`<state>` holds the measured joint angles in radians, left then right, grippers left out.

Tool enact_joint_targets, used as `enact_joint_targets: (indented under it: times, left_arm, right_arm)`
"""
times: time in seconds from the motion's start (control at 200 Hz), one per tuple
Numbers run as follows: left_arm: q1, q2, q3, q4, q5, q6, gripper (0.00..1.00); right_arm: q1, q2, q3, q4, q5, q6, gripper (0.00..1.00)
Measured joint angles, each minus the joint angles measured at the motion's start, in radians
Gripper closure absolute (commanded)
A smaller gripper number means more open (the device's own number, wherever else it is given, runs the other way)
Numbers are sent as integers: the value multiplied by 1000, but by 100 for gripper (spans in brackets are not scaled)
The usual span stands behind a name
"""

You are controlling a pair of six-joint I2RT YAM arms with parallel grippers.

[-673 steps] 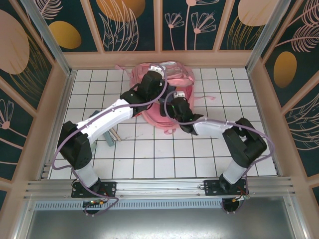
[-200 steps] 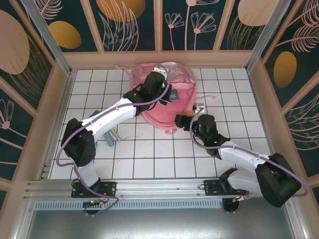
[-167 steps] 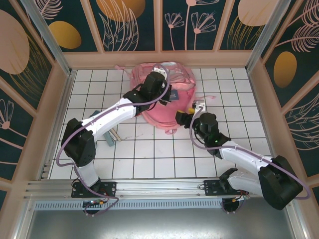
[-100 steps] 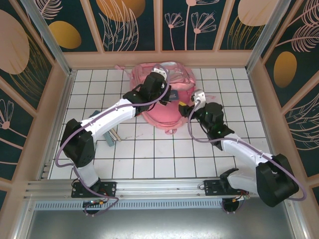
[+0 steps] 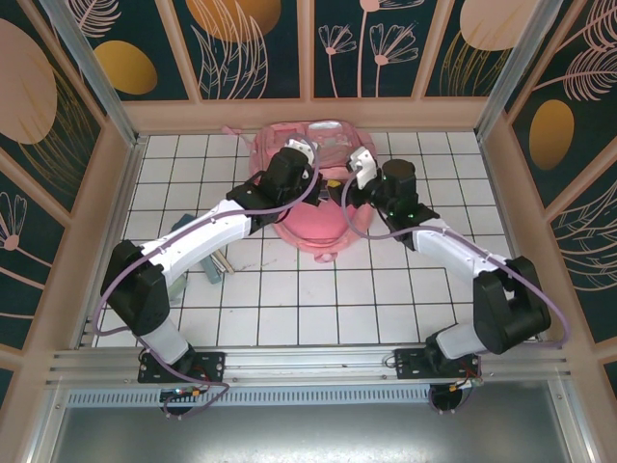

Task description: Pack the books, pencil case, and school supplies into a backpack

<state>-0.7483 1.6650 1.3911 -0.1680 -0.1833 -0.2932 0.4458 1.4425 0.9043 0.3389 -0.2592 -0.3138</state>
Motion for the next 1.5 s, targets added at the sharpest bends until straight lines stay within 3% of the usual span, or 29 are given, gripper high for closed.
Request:
enact_joint_targets:
  times: [0.19,0.335,0.581,0.696,0.731,0.781,0.881,0.946,1.121,1.411,1.501]
  left_arm:
    - [0,-1,-1,0,0,4,100]
    - [0,-2,-4,-1,8,4,100]
    - [0,-2,-8,3,27,3,100]
    - [2,-3,-8,6,25,3,100]
    - [2,-5,-8,6,23,2,86]
    - [2,-8,-10,6,17,0,55]
    - [2,-47,-30,7,-5,-27,49]
    - [4,-92,-54,10,-21,-49,30]
    - [40,-233,-152,37,-90,-128,24]
    - [131,-325,-343,55,-196,-248,31]
    - [180,-318,-401,57,-191,-288,38]
  right_arm:
    - [-1,28,16,-15,0,-57,24]
    - [-1,60,31,-14,11,-81,37]
    - [-1,66,31,-4,32,-104,100]
    - [10,66,28,9,37,-100,100]
    - [14,66,21,21,43,-97,100]
    - [23,64,12,34,60,-92,100]
    - [40,64,-5,37,98,-71,100]
    - [46,63,-15,38,115,-55,100]
    - [48,29,-71,55,164,-16,100]
    - [14,-35,-80,56,212,78,100]
    - [8,-79,-103,58,219,97,100]
